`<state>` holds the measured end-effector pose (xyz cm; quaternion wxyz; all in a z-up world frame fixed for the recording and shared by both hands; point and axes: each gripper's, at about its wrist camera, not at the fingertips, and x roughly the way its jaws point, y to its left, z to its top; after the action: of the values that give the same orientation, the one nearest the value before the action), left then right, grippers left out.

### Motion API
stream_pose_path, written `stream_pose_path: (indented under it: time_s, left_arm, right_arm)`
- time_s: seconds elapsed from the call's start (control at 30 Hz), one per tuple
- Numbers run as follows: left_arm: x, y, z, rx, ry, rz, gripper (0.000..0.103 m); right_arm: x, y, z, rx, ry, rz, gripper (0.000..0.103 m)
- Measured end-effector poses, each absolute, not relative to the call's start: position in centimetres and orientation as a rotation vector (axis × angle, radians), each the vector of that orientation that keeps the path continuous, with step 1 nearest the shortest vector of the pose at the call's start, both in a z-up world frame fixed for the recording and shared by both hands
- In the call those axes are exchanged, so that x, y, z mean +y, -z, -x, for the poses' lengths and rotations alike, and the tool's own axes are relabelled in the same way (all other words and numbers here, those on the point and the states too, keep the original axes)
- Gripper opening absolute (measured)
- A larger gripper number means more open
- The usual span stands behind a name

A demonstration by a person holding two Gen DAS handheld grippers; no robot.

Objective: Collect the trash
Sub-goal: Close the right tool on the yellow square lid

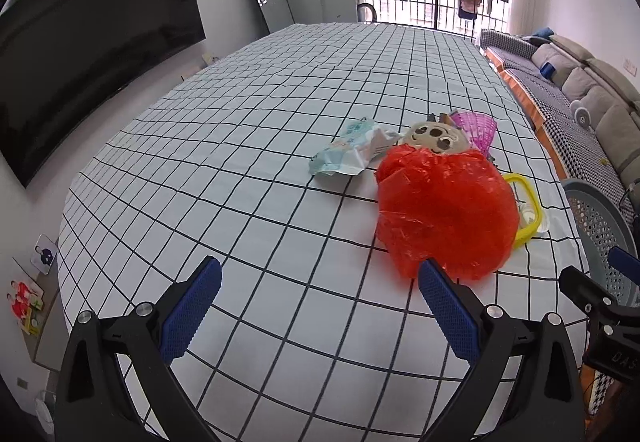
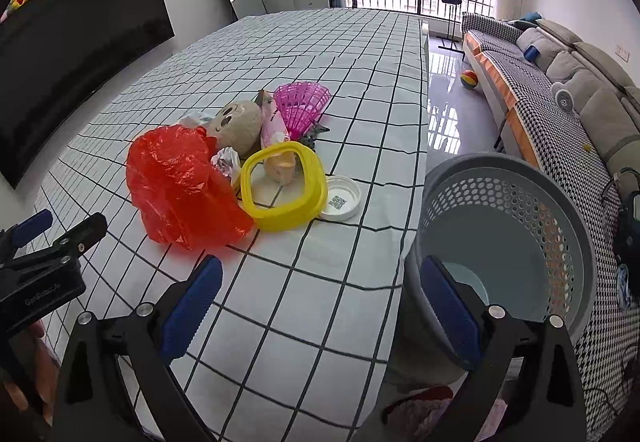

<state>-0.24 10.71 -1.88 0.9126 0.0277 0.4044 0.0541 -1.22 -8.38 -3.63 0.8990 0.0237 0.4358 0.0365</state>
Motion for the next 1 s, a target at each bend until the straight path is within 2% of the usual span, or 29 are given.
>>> stream_pose_path:
  time_s: [0.53, 1.0]
  left_arm:
    - [10.6, 2.4, -1.4, 0.846, -0.078, -0.029, 0.097]
    - [10.7, 2.8, -1.6, 0.861, -0.085, -0.015, 0.097]
  right_arm:
    - [-7.6, 5.5, -6.0, 0.961, -0.047, 0.055, 0.095]
    - [-3.9, 6.9, -7.1, 0.957, -0.071, 0.154, 0.094]
